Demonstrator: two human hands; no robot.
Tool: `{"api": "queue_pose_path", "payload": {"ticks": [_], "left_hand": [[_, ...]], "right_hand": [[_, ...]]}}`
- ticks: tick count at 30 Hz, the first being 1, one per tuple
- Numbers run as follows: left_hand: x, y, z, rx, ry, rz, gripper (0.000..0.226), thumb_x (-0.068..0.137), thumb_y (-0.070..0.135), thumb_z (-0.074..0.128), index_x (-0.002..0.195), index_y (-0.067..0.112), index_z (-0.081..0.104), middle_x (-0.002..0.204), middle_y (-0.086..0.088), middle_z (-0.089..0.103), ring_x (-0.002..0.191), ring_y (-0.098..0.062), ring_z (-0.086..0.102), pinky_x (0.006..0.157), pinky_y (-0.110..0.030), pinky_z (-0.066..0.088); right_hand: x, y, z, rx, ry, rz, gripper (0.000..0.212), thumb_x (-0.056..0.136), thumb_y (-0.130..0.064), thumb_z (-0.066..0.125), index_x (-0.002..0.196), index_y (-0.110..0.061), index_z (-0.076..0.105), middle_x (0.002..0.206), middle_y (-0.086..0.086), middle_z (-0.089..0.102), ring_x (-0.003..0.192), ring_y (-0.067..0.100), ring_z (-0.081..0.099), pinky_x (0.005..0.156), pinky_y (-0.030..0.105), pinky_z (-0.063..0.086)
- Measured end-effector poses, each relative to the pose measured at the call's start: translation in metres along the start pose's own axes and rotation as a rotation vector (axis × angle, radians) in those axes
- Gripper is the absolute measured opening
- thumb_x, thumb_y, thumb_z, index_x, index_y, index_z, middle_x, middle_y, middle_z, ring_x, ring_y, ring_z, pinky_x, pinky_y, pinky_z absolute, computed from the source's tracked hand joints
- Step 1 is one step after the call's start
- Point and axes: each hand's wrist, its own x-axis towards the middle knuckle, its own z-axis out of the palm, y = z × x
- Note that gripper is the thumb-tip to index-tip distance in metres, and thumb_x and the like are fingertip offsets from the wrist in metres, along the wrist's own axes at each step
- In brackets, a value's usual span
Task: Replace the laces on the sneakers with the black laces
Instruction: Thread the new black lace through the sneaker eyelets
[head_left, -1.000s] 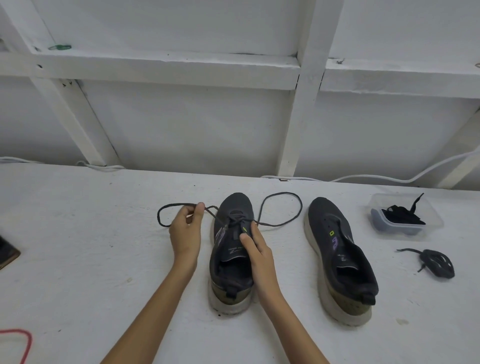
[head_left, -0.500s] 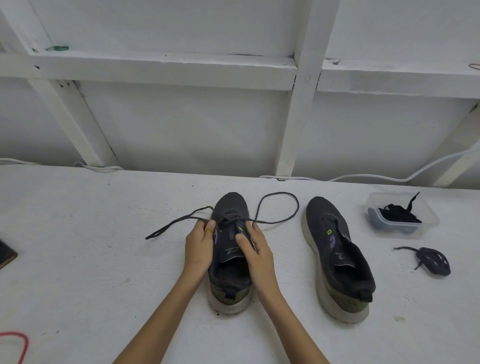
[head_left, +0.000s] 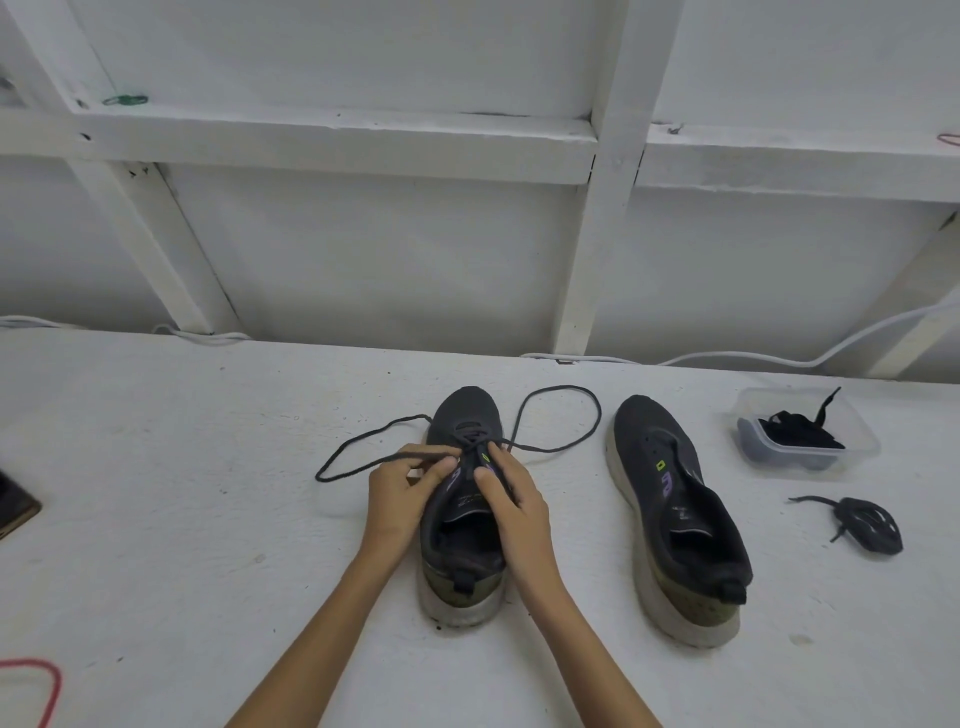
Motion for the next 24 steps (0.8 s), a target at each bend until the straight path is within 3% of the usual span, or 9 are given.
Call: {"api": "queue_pose_path", "payload": {"ticks": [5, 9, 13, 18, 21, 24], "left_hand": [[0.006, 0.001, -0.001, 0.178, -0.057, 0.099, 0.009, 0.089, 0.010, 0.067, 0.087, 0.019, 0.069, 0.090, 0.009, 0.067, 0.081, 0.003, 0.062, 0.068, -0.007, 0.046], [0.010, -0.002, 0.000, 0.291, -0.077, 0.100, 0.011, 0.098, 0.011, 0.053, 0.092, 0.016, 0.060, 0.089, 0.001, 0.065, 0.080, -0.008, 0.061, 0.072, -0.014, 0.044], [0.010, -0.002, -0.001, 0.235, -0.040, 0.014, 0.014, 0.101, 0.011, 0.045, 0.092, 0.014, 0.055, 0.081, 0.001, 0.063, 0.073, -0.004, 0.059, 0.064, -0.008, 0.042], [0.007, 0.003, 0.000, -0.115, 0.141, -0.208, 0.026, 0.101, 0.028, 0.047, 0.081, 0.015, 0.055, 0.074, -0.001, 0.061, 0.066, -0.014, 0.056, 0.060, -0.025, 0.047], [0.002, 0.005, -0.003, -0.196, 0.173, -0.338, 0.048, 0.096, 0.051, 0.048, 0.076, 0.009, 0.061, 0.071, -0.004, 0.063, 0.065, -0.017, 0.058, 0.066, -0.029, 0.050], [-0.010, 0.011, -0.002, -0.206, 0.105, -0.324, 0.053, 0.093, 0.061, 0.044, 0.093, 0.014, 0.067, 0.092, -0.003, 0.069, 0.084, -0.018, 0.065, 0.077, -0.025, 0.051]], "right_hand": [[0.000, -0.001, 0.000, -0.002, -0.004, -0.002, 0.044, 0.095, -0.031, 0.061, 0.138, -0.028, 0.054, 0.146, -0.008, 0.049, 0.135, 0.007, 0.042, 0.115, 0.038, 0.035], [0.000, -0.001, 0.000, 0.006, -0.008, 0.001, 0.044, 0.094, -0.031, 0.062, 0.137, -0.028, 0.054, 0.145, -0.008, 0.049, 0.134, 0.006, 0.043, 0.115, 0.037, 0.035], [0.000, -0.001, 0.000, 0.019, -0.009, 0.002, 0.044, 0.094, -0.031, 0.062, 0.137, -0.028, 0.054, 0.145, -0.008, 0.050, 0.134, 0.006, 0.044, 0.114, 0.037, 0.036], [0.001, -0.002, -0.003, 0.031, -0.018, 0.012, 0.043, 0.094, -0.035, 0.061, 0.136, -0.029, 0.056, 0.141, -0.013, 0.052, 0.129, 0.001, 0.046, 0.111, 0.027, 0.038], [0.006, -0.001, -0.007, 0.043, -0.019, 0.004, 0.036, 0.095, -0.038, 0.057, 0.130, -0.029, 0.061, 0.133, -0.016, 0.056, 0.122, -0.004, 0.050, 0.099, 0.011, 0.038], [0.017, -0.006, -0.009, 0.038, 0.035, 0.030, 0.031, 0.095, -0.041, 0.057, 0.119, -0.024, 0.068, 0.118, -0.014, 0.062, 0.108, -0.006, 0.057, 0.079, 0.003, 0.042]]}}
